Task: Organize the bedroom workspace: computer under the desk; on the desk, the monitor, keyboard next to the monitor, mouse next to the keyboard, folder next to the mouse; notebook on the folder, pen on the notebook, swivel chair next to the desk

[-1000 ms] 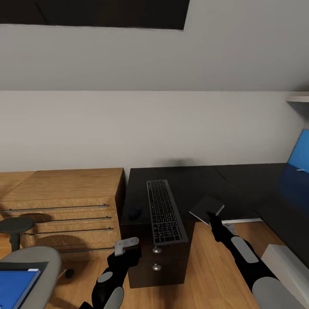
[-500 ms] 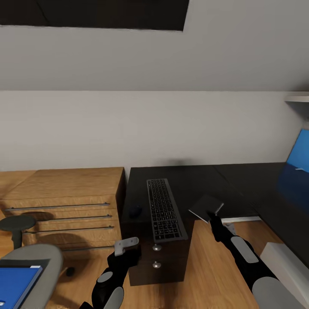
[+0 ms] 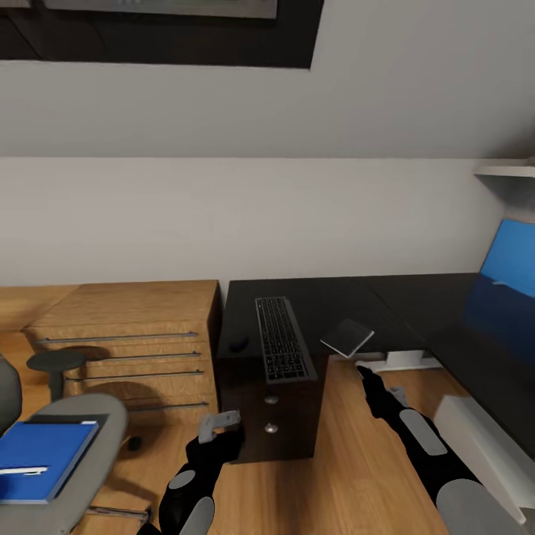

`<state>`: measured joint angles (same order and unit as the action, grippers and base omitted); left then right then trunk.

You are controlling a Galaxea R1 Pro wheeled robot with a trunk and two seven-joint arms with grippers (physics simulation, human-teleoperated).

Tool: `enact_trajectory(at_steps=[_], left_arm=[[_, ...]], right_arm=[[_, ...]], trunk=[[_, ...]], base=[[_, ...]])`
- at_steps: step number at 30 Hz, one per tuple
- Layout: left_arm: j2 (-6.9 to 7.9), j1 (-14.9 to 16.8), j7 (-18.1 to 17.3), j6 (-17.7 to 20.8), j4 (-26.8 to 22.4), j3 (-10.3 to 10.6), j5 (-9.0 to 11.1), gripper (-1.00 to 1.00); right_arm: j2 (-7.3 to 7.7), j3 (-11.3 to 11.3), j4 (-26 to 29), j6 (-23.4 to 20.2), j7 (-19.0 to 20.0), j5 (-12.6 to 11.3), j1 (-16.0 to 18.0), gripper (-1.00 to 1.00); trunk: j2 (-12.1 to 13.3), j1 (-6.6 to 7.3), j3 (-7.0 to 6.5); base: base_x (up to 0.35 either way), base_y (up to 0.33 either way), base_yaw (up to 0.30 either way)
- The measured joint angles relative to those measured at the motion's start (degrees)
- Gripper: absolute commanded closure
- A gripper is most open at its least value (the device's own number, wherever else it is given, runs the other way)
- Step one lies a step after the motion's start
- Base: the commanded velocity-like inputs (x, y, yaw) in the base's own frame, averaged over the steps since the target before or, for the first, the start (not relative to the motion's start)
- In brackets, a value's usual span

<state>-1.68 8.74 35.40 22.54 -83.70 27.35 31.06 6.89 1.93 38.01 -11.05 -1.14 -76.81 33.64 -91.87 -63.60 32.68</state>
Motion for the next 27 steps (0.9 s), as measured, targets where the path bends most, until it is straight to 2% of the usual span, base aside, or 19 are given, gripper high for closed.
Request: enact_trajectory(at_steps=[7,16,27], left_arm=[[0.0,0.0,0.0,0.1,0.0,0.0,0.0,-1.0],[0.0,0.0,0.0,0.1,0.0,0.0,0.0,-1.0],[-0.09,0.0,0.0,0.1,0.0,0.0,0.0,-1.0]], right_arm=[[-0.02,-0.1,0.1,0.1,0.1,0.0,0.0,-1.0],[-0.03,-0.2,0.1,0.3,0.1,0.0,0.0,-1.0],[-0.02,-0.3,0.0,0.6,-0.1,0.5,0.0,-1.0]], trunk=[[0.0,0.02,0.0],[0.0,0.03,0.0],[4.4,2.45,-1.97]], base=[[-0.249,0.0,0.0],[-0.044,0.0,0.0],[-0.001,0.0,0.0]])
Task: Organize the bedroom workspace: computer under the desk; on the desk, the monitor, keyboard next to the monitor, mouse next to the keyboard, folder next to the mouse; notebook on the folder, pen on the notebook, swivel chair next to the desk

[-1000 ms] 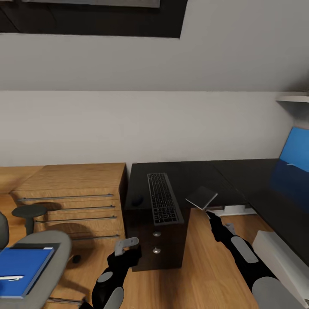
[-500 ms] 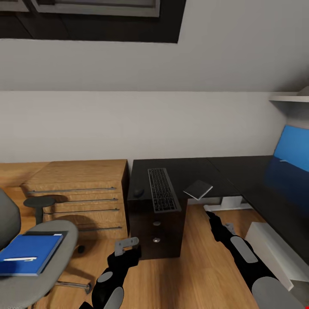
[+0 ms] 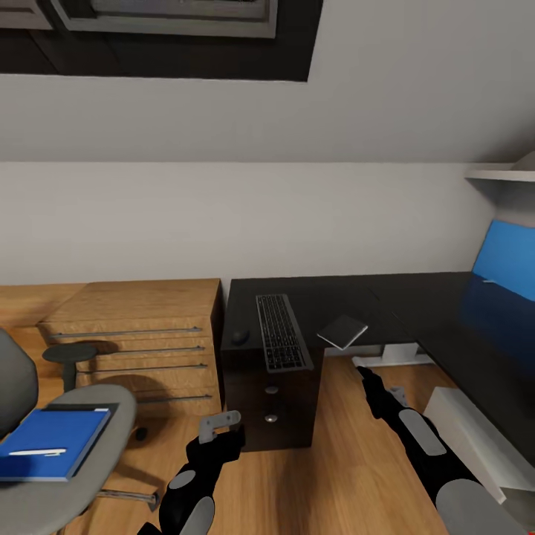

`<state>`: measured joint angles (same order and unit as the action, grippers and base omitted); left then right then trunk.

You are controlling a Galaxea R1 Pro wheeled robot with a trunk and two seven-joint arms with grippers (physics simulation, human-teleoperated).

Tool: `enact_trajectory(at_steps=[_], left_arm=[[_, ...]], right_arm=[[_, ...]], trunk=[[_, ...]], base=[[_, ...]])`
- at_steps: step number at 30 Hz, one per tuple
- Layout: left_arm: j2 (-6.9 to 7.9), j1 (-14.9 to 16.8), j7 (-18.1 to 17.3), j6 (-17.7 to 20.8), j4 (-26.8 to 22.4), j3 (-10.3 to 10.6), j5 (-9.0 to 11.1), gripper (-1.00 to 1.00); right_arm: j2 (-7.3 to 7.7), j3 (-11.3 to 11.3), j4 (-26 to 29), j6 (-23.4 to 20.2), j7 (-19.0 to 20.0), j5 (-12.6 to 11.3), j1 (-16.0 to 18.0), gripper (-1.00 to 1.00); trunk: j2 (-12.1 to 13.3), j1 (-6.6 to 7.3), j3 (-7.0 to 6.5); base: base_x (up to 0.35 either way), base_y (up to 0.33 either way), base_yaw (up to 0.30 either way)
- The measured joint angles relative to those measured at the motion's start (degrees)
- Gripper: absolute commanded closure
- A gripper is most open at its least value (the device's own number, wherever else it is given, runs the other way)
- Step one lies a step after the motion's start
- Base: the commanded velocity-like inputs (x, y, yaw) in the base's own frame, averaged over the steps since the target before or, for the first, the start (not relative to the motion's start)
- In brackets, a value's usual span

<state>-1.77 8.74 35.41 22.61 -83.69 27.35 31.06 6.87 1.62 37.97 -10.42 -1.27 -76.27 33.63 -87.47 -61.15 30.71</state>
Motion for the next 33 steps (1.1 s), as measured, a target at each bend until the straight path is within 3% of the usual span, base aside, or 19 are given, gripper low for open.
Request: enact_trajectory(at_steps=[7,14,16,19,22,23,26,29,33], left_arm=[[0.06,0.0,0.0,0.0,0.1,-0.1,-0.1,-1.0],[-0.02,0.0,0.1,0.1,1.4,-0.5,0.3,-1.0],[-0.04,0.0,0.1,0.1,3.0,-0.5,0.3,-1.0],[-0.05,0.0,0.3,0.0,5.0,-0.4,0.3,-1.0],[-0.05,0.0,0.3,-0.2,10.3,-0.2,0.3,-1.0],[-0.06,0.0,0.2,-0.3,14.2,-0.2,0.4,-1.0],[-0.09,0.0,0.0,-0.6,20.5,-0.4,0.4,-1.0],[-0.05,0.0,0.0,-3.7,28.2,-0.7,0.4,-1.0],[-0.04,0.0,-0.1,-8.7,33.7,-0.7,0.5,-1.0]], right_arm=[[-0.33,-0.4,-1.8,1.9,-0.1,0.9,0.0,-1.0],[-3.64,-3.5,-5.3,12.2,-0.1,8.0,0.0,-1.0],[-4.81,-4.1,-6.8,17.6,-0.1,10.9,0.0,-1.0],[-5.83,-4.4,-10.3,22.4,0.0,13.6,-0.1,-1.0],[-6.7,-4.7,-18.4,27.5,0.2,17.9,-0.1,-1.0],[-6.91,-4.7,-22.0,29.7,0.2,20.6,-0.1,-1.0],[-7.0,-4.7,-26.1,32.0,0.3,25.0,-0.1,-1.0],[-6.97,-4.6,-32.6,34.6,0.2,32.2,-0.1,-1.0],[-6.87,-4.7,-36.5,37.6,0.1,38.8,-0.3,-1.0]], trunk=[[2.8,1.54,-1.26],[5.6,3.08,-2.51],[6.4,3.51,-2.87],[7.6,4.17,-3.41],[8.8,4.83,-3.94],[9.2,5.05,-4.12],[10.4,5.71,-4.66],[11.6,6.37,-5.2],[13.2,7.25,-5.92]], base=[[0.0,0.0,0.0],[0.0,0.0,0.0],[0.0,0.0,0.0],[0.0,0.0,0.0],[0.0,0.0,0.0],[0.0,0.0,0.0],[0.0,0.0,0.0],[0.0,0.0,0.0],[0.0,0.0,0.0]])
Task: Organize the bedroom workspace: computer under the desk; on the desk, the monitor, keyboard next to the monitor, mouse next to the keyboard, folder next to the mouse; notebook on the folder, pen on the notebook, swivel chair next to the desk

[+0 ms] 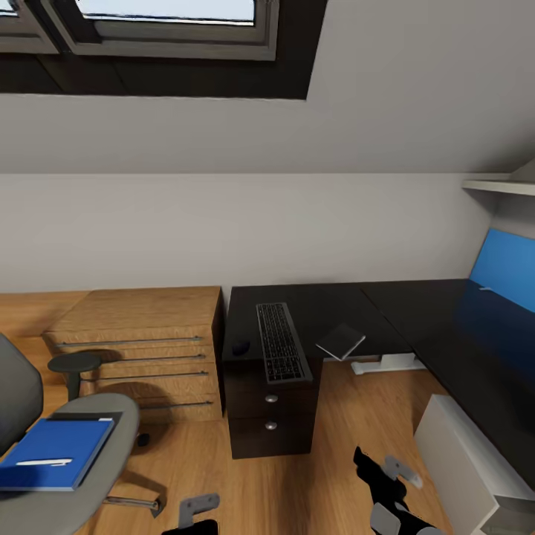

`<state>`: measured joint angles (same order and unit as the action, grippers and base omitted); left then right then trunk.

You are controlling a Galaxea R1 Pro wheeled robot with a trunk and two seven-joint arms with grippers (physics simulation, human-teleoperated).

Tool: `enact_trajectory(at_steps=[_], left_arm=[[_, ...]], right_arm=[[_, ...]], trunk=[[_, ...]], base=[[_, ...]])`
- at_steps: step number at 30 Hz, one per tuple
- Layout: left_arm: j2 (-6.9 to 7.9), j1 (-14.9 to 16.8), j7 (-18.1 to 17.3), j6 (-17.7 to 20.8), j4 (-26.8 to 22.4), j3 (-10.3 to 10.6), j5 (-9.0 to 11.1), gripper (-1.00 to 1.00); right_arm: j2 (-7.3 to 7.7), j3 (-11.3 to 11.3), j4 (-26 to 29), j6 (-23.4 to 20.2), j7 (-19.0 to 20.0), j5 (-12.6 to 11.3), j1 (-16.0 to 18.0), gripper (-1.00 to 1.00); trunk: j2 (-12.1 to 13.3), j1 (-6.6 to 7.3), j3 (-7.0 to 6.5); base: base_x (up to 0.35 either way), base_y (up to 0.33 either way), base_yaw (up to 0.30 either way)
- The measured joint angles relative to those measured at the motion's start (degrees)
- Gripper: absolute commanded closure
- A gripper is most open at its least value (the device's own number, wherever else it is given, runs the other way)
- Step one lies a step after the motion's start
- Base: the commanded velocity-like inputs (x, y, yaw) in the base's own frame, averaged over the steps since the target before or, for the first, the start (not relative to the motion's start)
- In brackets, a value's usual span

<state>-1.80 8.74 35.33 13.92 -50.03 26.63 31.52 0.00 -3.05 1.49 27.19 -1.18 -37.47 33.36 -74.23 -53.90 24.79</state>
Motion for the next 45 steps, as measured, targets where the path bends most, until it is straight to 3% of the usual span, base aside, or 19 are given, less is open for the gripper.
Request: enact_trajectory(at_steps=[6,9,13,14,17,23,45], left_arm=[[0.08,0.0,-0.2,-8.0,7.2,0.1,0.1,-1.0],[0.05,0.0,-2.5,-12.2,14.8,0.2,-0.3,-1.0],[0.0,0.0,-6.6,-15.5,17.9,0.2,-0.8,-1.0],[-0.02,0.0,-8.4,-16.4,18.6,0.2,-0.9,-1.0],[-0.07,0.0,-9.7,-17.1,19.1,0.2,-0.9,-1.0],[-0.16,0.0,-10.0,-17.4,19.4,0.3,-0.9,-1.0],[-0.27,0.0,-10.0,-17.3,19.6,0.4,-0.8,-1.0]], right_arm=[[-0.04,0.0,-2.2,3.8,-0.1,9.0,-3.0,-1.0],[0.09,0.0,-2.5,4.4,-0.1,14.2,-5.7,-1.0],[0.01,0.0,-2.6,4.7,-0.1,19.5,-7.0,-1.0],[-0.05,-0.1,-2.6,4.8,-0.1,22.0,-7.3,-1.0],[-0.15,0.0,-2.7,4.9,-0.1,24.1,-7.6,-1.0],[-0.23,0.0,-2.7,4.9,-0.1,25.0,-7.7,-1.0],[-1.1,0.0,-2.7,5.0,-0.2,24.8,-7.7,-1.0]], trunk=[[2.4,1.32,-1.08],[3.6,1.98,-1.61],[5.2,2.86,-2.34],[5.6,3.08,-2.51],[6.8,3.74,-3.05],[9.2,5.06,-4.13],[18.1,9.89,-8.09]], base=[[0.0,0.0,0.0],[0.0,0.0,0.0],[0.0,0.0,0.0],[0.0,0.0,0.0],[0.0,0.0,0.0],[0.0,0.0,0.0],[0.0,0.0,0.0]])
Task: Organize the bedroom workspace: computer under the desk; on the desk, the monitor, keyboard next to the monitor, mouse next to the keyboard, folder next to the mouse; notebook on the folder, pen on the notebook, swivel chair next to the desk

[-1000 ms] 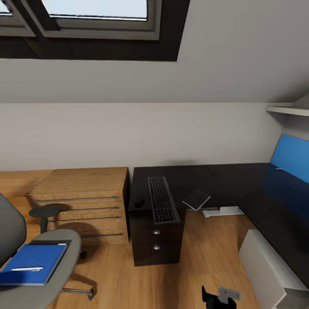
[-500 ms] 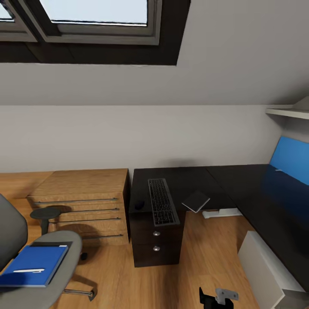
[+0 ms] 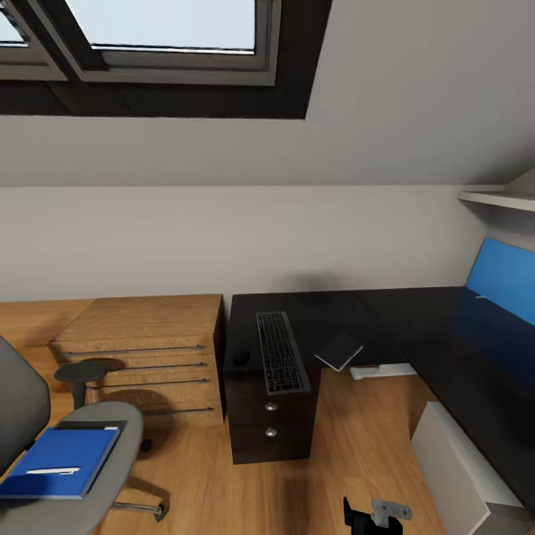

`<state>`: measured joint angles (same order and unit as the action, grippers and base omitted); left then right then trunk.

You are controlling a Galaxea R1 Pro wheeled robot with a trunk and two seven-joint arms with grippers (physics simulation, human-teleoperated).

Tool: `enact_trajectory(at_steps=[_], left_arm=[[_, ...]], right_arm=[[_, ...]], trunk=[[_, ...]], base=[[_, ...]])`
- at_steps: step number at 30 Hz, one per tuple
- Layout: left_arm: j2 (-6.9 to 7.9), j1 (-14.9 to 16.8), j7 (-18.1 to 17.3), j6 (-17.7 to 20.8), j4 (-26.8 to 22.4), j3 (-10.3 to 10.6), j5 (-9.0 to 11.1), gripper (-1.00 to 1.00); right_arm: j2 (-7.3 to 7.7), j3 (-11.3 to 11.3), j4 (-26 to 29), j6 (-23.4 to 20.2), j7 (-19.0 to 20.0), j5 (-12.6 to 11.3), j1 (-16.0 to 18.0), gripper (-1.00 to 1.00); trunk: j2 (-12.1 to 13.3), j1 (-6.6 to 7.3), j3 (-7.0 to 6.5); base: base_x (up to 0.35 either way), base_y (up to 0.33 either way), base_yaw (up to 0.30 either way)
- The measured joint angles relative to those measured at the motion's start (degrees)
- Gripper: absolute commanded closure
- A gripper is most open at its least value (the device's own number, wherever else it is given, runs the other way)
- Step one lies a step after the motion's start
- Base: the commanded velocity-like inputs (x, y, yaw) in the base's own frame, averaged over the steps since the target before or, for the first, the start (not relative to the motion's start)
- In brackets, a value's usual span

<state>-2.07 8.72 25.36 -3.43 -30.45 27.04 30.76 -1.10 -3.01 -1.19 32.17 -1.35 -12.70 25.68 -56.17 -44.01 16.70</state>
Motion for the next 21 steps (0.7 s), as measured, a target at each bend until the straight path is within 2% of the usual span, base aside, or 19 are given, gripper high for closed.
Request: enact_trajectory(at_steps=[7,21], left_arm=[[-0.01,0.0,0.0,0.0,0.0,0.0,0.0,-1.0],[-0.2,0.0,0.1,0.0,0.0,0.0,0.0,-1.0]], right_arm=[[-0.1,0.0,0.0,0.0,0.0,0.0,0.0,-1.0],[-0.2,0.0,0.0,0.0,0.0,0.1,0.0,-1.0]], trunk=[[2.8,1.52,-1.26],[8.4,4.58,-3.67]], base=[[-0.076,-0.05,0.065],[-0.267,-0.163,0.25]])
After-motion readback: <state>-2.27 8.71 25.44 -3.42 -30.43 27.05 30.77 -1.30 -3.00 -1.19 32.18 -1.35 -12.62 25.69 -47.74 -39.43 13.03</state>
